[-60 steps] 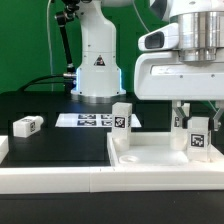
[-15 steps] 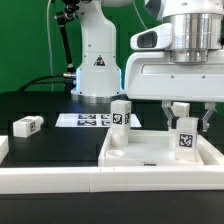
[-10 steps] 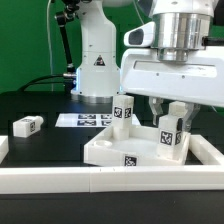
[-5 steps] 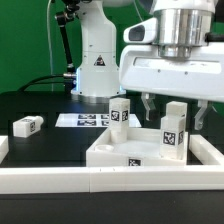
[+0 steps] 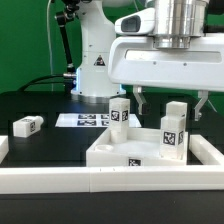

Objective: Assemble square table

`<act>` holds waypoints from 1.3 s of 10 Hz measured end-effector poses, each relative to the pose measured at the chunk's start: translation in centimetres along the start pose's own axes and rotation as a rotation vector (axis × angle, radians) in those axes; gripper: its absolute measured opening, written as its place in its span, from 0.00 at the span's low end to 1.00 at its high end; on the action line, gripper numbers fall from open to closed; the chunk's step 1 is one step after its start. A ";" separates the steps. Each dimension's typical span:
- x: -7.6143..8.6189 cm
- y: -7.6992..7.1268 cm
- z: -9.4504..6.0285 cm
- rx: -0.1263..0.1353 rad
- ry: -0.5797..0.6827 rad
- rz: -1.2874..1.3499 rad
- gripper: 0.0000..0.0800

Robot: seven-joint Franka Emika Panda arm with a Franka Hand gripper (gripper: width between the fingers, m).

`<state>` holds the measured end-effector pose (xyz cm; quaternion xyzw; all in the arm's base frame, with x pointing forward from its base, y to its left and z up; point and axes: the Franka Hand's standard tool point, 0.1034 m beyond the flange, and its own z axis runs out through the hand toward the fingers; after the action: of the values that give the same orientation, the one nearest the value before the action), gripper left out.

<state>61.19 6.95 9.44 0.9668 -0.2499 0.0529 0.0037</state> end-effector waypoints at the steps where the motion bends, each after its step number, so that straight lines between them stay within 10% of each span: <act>1: 0.0 0.0 0.0 0.001 0.001 -0.001 0.81; 4: -1.5 3.5 -2.1 0.040 0.024 -0.090 0.81; 8: 1.4 10.6 -2.6 0.029 0.038 -0.134 0.81; 13: 2.3 12.6 -2.5 0.020 0.039 -0.122 0.81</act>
Offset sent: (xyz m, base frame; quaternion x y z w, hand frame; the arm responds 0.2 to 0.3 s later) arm -0.0563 -0.0462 0.0284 0.0319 0.0125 -0.0690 0.9970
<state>56.85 -5.14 11.88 0.9790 -0.1900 0.0740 0.0019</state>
